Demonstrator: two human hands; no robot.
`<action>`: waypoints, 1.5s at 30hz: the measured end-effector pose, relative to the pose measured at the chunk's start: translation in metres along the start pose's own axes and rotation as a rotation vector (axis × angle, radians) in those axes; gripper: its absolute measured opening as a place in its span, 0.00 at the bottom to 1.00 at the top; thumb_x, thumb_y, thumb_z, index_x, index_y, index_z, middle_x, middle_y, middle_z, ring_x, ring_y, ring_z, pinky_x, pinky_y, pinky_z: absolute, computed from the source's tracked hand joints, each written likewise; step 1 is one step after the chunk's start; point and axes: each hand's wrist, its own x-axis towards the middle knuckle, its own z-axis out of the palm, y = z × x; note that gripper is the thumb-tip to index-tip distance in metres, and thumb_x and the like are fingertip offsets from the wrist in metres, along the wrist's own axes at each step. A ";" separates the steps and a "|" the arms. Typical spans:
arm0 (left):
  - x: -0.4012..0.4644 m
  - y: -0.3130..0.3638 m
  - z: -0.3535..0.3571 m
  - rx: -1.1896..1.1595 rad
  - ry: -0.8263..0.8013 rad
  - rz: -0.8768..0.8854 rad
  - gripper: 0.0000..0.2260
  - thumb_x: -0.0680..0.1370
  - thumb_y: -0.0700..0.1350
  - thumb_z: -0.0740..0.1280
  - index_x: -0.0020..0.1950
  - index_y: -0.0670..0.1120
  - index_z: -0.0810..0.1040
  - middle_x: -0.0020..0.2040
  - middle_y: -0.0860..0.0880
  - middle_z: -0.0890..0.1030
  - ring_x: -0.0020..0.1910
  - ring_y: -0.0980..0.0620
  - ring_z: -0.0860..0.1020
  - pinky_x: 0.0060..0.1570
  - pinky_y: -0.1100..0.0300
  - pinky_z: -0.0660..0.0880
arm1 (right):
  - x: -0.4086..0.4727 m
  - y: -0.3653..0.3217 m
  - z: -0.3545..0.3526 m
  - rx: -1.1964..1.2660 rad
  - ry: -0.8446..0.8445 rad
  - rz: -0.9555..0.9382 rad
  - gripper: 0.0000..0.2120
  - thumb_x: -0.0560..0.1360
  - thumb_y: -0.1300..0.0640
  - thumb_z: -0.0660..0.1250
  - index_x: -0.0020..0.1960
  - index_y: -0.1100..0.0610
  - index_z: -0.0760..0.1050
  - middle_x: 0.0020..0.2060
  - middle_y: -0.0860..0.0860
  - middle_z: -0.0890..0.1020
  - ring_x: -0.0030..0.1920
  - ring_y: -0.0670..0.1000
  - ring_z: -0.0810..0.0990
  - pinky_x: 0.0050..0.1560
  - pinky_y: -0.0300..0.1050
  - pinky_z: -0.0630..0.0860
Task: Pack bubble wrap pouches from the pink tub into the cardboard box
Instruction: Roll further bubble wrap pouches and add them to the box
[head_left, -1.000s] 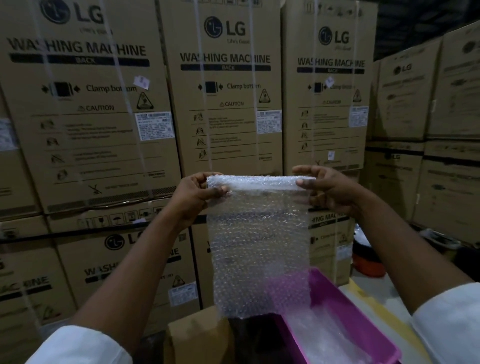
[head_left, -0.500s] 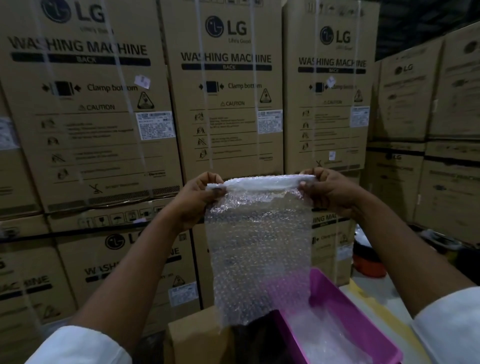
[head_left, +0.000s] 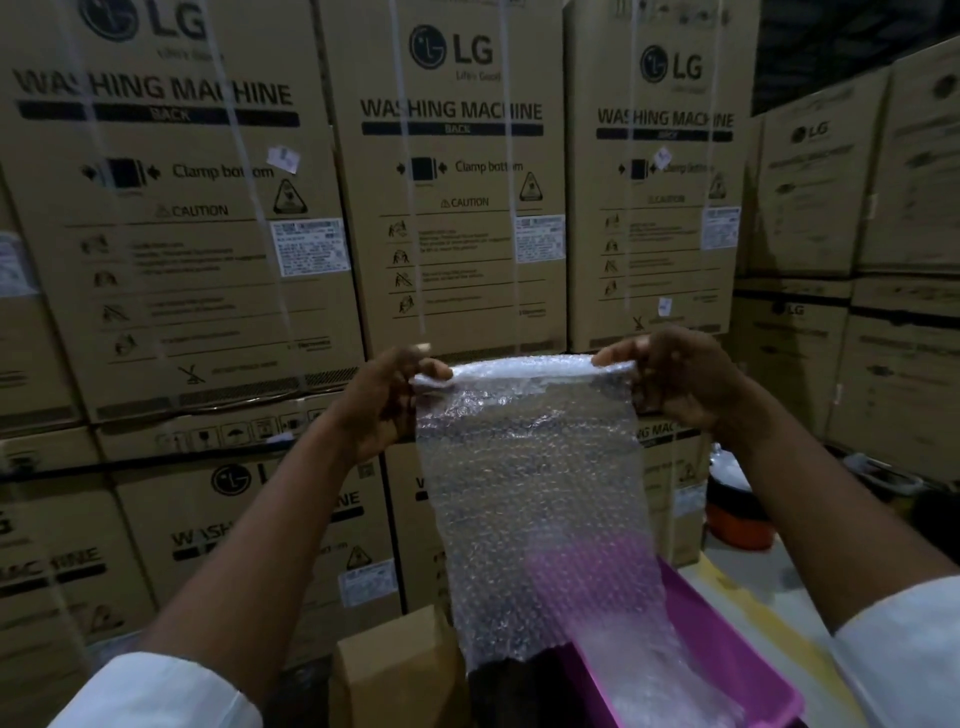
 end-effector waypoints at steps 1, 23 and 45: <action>0.000 0.000 0.002 0.046 0.012 0.010 0.04 0.76 0.43 0.66 0.49 0.44 0.77 0.48 0.41 0.81 0.33 0.54 0.75 0.33 0.62 0.74 | 0.001 0.001 -0.001 -0.044 0.008 -0.002 0.13 0.80 0.60 0.55 0.50 0.68 0.75 0.41 0.59 0.81 0.37 0.52 0.84 0.35 0.41 0.80; 0.005 -0.018 0.008 -0.007 0.065 0.126 0.10 0.78 0.32 0.61 0.51 0.45 0.76 0.47 0.45 0.81 0.37 0.52 0.80 0.31 0.61 0.78 | 0.010 0.014 -0.004 -0.043 0.055 -0.032 0.12 0.77 0.69 0.60 0.55 0.57 0.76 0.49 0.56 0.81 0.46 0.52 0.81 0.44 0.44 0.82; 0.007 -0.030 0.007 -0.021 -0.034 -0.064 0.13 0.77 0.48 0.67 0.57 0.42 0.75 0.50 0.44 0.76 0.40 0.52 0.76 0.37 0.56 0.79 | 0.016 0.011 -0.010 -0.162 0.058 -0.225 0.19 0.61 0.59 0.78 0.50 0.55 0.79 0.56 0.55 0.83 0.56 0.55 0.81 0.48 0.46 0.80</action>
